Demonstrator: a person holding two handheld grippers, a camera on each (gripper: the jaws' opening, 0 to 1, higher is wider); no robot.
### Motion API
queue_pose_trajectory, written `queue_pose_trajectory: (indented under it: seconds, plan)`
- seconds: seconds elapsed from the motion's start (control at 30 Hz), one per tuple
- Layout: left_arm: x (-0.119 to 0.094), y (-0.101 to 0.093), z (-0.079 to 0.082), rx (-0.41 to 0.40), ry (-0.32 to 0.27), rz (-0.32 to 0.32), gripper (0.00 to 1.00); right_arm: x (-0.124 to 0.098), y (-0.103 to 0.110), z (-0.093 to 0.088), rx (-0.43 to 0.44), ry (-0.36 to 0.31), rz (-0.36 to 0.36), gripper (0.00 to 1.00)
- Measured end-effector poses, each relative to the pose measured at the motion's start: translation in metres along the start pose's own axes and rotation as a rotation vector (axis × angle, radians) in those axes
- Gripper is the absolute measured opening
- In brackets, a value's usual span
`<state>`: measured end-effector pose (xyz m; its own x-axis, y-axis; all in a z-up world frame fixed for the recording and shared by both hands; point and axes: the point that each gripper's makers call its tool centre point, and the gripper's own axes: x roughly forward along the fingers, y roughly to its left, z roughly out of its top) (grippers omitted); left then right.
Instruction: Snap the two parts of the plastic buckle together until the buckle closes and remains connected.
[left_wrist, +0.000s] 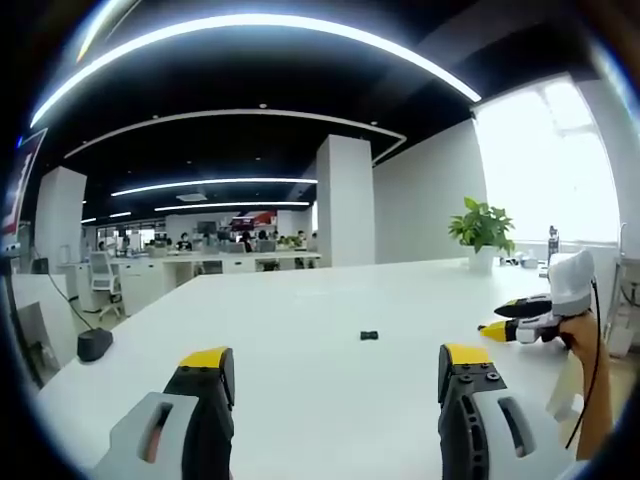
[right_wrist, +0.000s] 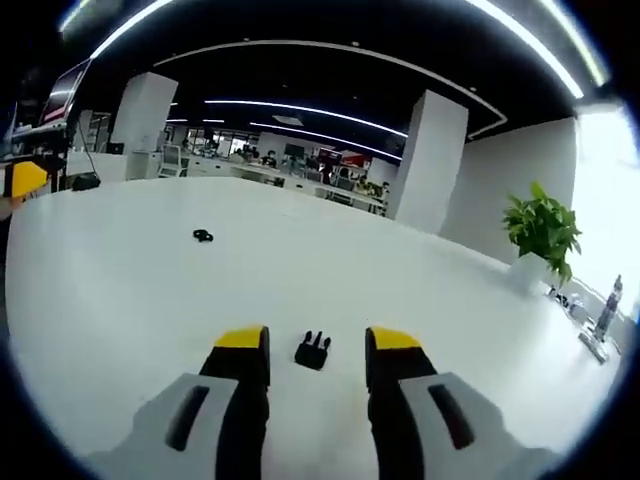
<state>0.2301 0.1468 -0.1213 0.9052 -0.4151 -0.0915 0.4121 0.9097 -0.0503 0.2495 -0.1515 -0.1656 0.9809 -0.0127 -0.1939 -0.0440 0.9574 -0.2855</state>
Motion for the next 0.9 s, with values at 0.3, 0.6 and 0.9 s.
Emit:
queue_pose_trajectory:
  seconds: [0.3,0.6,0.9]
  plan:
    - [0.001,0.0,-0.001,0.0,0.004,-0.002,0.85,0.003,0.012,0.003,-0.005,-0.021,0.048,0.51]
    - [0.002,-0.001,-0.003,0.001,0.009,-0.004,0.85,-0.001,0.003,-0.017,0.039,0.077,0.06,0.67]
    - [0.004,-0.005,-0.003,0.005,0.009,-0.012,0.85,0.0,0.003,-0.032,0.195,0.153,0.087,0.63]
